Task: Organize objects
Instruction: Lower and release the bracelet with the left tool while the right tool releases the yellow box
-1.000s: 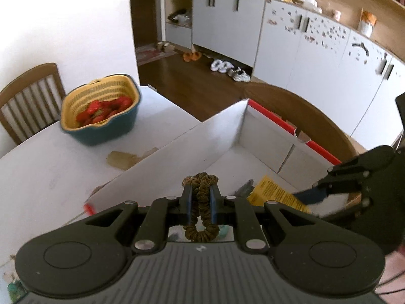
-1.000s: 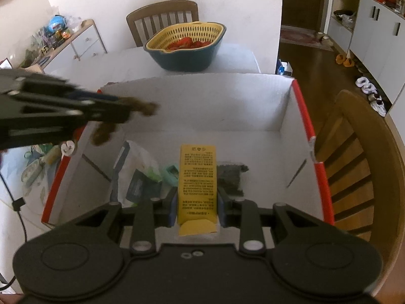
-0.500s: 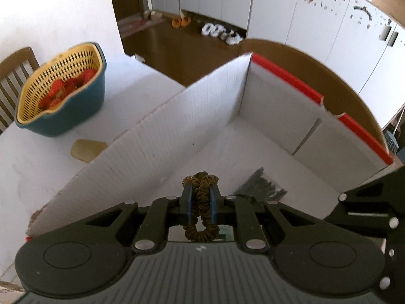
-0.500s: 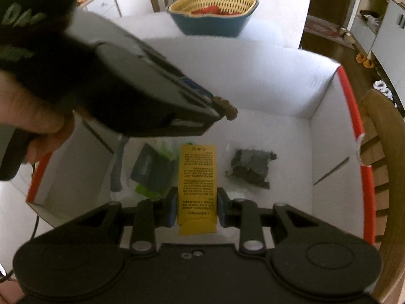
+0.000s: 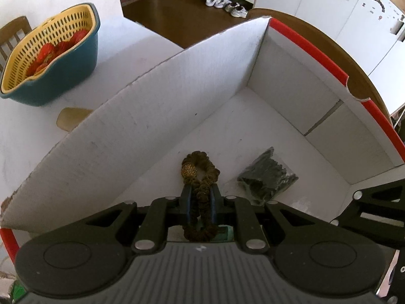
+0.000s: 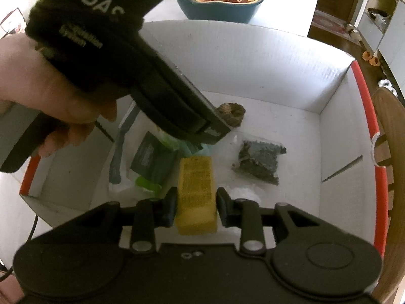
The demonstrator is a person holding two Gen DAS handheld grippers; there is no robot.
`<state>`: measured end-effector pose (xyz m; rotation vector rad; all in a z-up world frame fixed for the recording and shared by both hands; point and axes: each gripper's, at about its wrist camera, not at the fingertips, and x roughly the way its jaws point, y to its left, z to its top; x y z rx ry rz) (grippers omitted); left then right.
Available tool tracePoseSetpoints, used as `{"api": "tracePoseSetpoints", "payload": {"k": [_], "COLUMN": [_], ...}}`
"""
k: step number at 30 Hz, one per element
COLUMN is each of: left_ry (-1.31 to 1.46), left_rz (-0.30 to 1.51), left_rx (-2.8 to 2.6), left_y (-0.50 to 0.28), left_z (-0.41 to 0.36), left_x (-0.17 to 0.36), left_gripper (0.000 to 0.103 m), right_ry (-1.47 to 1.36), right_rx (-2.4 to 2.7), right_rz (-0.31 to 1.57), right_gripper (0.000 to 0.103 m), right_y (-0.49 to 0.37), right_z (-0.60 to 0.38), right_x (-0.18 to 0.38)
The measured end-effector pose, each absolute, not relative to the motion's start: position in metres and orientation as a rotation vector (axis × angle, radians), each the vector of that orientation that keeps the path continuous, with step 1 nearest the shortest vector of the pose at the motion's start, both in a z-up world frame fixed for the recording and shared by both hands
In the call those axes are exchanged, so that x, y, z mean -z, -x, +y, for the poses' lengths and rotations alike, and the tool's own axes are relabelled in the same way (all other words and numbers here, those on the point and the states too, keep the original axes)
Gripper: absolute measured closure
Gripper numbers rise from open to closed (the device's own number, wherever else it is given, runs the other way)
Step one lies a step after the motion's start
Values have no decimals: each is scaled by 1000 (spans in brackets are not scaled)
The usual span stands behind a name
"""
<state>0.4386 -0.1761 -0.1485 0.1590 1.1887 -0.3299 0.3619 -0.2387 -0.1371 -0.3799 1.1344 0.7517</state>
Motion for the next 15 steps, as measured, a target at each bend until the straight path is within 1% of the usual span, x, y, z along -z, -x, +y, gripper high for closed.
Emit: {"api": "tracePoseSetpoints", "payload": {"k": [3, 11, 15], "left_ry": [-145, -120, -119], "left_rz": [1186, 1141, 1113], "left_rx": [336, 363, 353], "left_y": [-436, -427, -420], "left_z": [-173, -169, -165], "left_x": [146, 131, 122], "left_gripper": [88, 87, 85], "right_ry": [365, 300, 264], "right_rx": [-742, -713, -686], "right_rz": [1129, 1096, 1074], "right_gripper": [69, 60, 57], "right_y": [-363, -371, -372], "right_z": [-240, -251, -262], "right_x": [135, 116, 106]}}
